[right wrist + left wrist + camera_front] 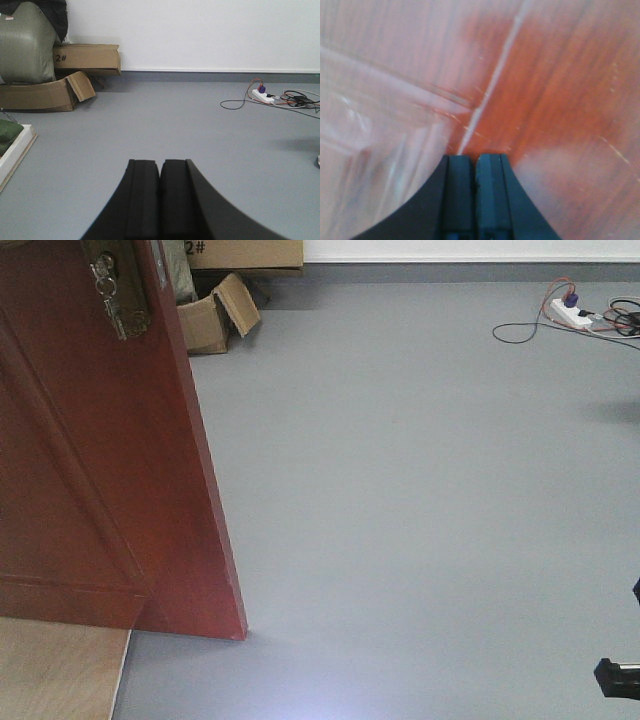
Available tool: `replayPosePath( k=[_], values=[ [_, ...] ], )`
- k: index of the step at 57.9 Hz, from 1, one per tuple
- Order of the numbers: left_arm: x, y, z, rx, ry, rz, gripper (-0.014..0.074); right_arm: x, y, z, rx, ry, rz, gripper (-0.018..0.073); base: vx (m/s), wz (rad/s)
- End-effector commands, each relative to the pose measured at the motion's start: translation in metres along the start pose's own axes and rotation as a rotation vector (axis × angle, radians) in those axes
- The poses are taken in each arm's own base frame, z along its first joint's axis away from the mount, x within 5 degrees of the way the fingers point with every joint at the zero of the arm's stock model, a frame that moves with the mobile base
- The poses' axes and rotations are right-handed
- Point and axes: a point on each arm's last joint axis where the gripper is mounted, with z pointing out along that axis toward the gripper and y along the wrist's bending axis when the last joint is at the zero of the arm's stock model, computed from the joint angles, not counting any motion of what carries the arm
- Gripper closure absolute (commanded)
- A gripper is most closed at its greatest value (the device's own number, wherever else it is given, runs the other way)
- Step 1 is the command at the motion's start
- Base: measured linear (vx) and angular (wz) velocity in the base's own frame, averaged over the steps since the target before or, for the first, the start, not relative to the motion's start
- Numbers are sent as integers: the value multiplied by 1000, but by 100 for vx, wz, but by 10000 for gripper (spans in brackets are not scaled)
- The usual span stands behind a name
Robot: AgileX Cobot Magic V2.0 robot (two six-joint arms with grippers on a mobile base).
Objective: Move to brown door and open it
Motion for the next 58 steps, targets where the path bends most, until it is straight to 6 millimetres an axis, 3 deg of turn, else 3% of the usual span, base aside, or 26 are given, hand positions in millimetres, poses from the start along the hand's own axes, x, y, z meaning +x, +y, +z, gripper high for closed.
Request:
replayPosePath(
  k=[1, 58],
  values=[
    [-24, -11, -13, 19, -83, -1, 603, -6, -1, 1, 7, -66, -11, 559, 13, 0],
    [-24, -11, -13, 19, -83, -1, 603, -6, -1, 1, 7, -66, -11, 559, 7, -1]
  ],
)
